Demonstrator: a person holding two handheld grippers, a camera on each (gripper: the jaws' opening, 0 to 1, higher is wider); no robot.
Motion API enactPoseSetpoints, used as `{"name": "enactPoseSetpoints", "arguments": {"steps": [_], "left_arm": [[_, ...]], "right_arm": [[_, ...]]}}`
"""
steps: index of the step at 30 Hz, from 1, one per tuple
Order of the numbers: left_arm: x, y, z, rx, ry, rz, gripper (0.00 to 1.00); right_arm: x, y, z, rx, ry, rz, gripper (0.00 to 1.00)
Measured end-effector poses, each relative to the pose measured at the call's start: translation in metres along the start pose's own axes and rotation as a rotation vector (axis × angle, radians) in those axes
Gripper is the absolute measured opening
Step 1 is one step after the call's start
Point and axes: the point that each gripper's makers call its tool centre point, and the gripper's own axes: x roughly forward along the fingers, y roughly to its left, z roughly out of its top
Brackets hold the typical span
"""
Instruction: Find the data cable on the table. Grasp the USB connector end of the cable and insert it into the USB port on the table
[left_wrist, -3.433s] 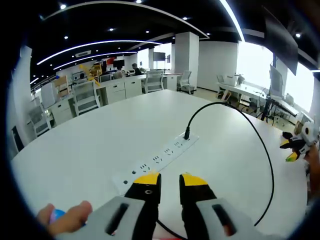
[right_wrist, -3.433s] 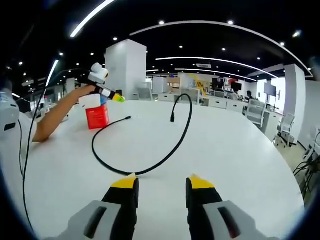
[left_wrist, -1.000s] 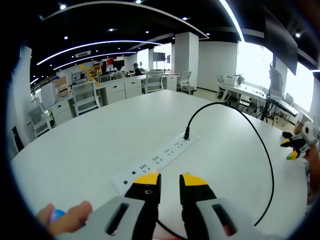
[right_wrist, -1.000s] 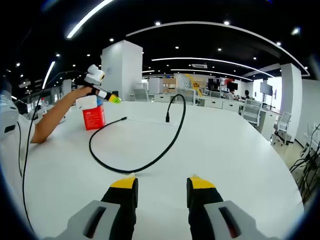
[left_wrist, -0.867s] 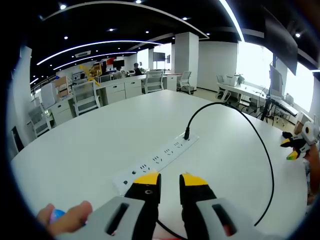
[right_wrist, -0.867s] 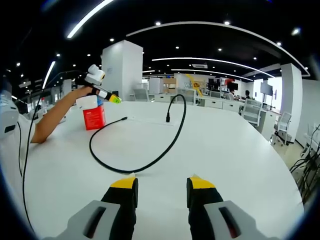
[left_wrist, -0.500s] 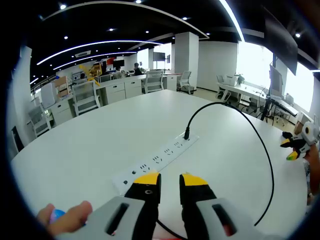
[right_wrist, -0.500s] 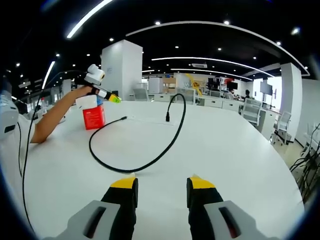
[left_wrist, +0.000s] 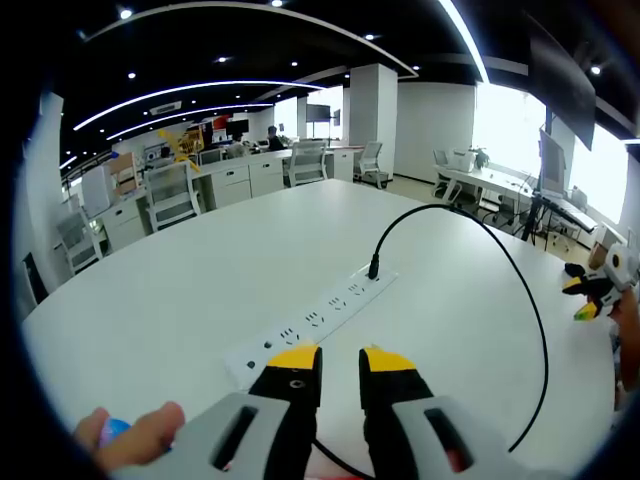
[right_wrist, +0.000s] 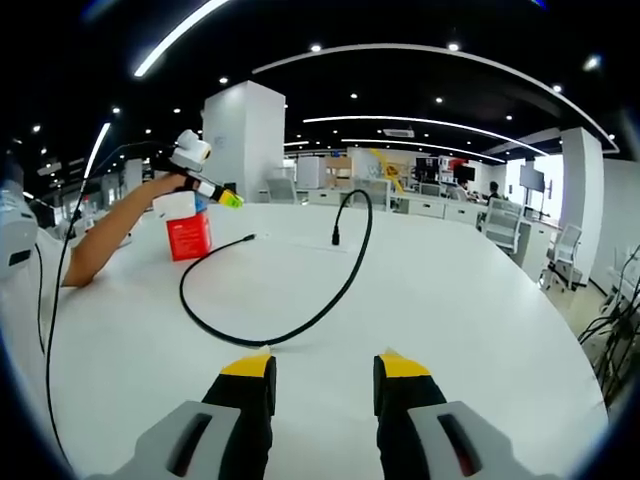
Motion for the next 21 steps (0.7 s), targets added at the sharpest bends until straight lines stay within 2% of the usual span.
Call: {"name": "enactPoseSetpoints", "arguments": {"steps": [21], "left_arm": [[0.0007,-0.0013,-0.0003,0.000,-0.001,0.000,0.16]], "right_arm": [[-0.0007,-0.0013,-0.0014,0.003,-0.003,0.002,0.42]]}}
